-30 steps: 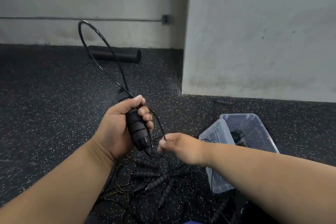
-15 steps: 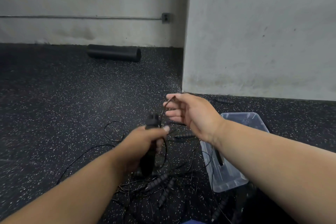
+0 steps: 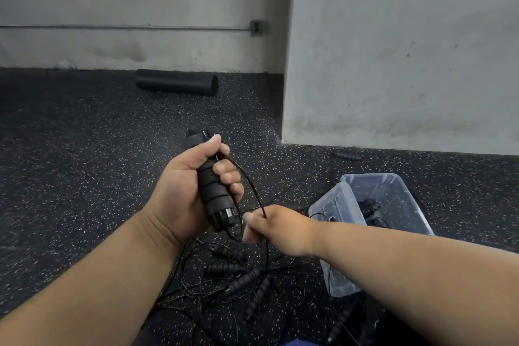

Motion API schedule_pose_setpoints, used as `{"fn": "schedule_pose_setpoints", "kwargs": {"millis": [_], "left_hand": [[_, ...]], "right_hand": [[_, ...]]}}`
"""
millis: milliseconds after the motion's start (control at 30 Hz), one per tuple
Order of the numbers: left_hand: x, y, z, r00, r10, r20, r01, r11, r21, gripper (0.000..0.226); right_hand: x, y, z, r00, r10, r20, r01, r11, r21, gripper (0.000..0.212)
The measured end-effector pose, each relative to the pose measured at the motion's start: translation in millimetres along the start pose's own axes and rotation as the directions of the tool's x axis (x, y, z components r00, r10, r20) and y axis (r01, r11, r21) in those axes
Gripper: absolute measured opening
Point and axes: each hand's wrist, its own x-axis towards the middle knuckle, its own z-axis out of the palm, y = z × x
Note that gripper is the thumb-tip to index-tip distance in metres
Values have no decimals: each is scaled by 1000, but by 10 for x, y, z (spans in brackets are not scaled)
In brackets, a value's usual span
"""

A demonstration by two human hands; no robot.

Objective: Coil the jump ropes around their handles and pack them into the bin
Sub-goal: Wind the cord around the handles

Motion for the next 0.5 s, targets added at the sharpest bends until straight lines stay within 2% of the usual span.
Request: {"fn": "schedule_pose_setpoints", "kwargs": {"millis": [67,100,167,200,300,367,400,433,500], "left_hand": [[33,8,-92,998,11,-57,-7,997,80,13],[49,10,-160,995,19,-94,-5,989,147,17],[86,-37,-313,986,22,-165,25,959,281,36],[87,-90,-383,984,16,-175,44,941,335,43],[65,-333,-507,992,-29,-126,91,852,516,57],[4,-510,-496,990,-106,-91,138,656,742,54],[-33,-612,-479,985,-158,-70,148,558,817,47],[-64,-723,-454,975,-216,-49,154,506,849,42],[-98,-899,-403,947,-320,-16,181,496,849,40]], "right_hand": [[-45,-51,-26,999,-17,-35,20,995,93,51],[-51,-87,-54,997,-28,-76,36,993,115,52],[-78,-211,-134,984,-59,-169,84,986,142,53],[-84,-295,-173,978,-76,-192,117,970,214,52],[-121,-553,-291,979,-96,-178,183,797,576,50],[-125,-719,-384,980,-121,-155,197,634,748,50],[-125,-793,-435,980,-140,-140,196,561,804,49],[-136,-852,-486,979,-162,-122,187,498,847,49],[-158,-947,-556,977,-203,-72,155,429,890,50]]}}
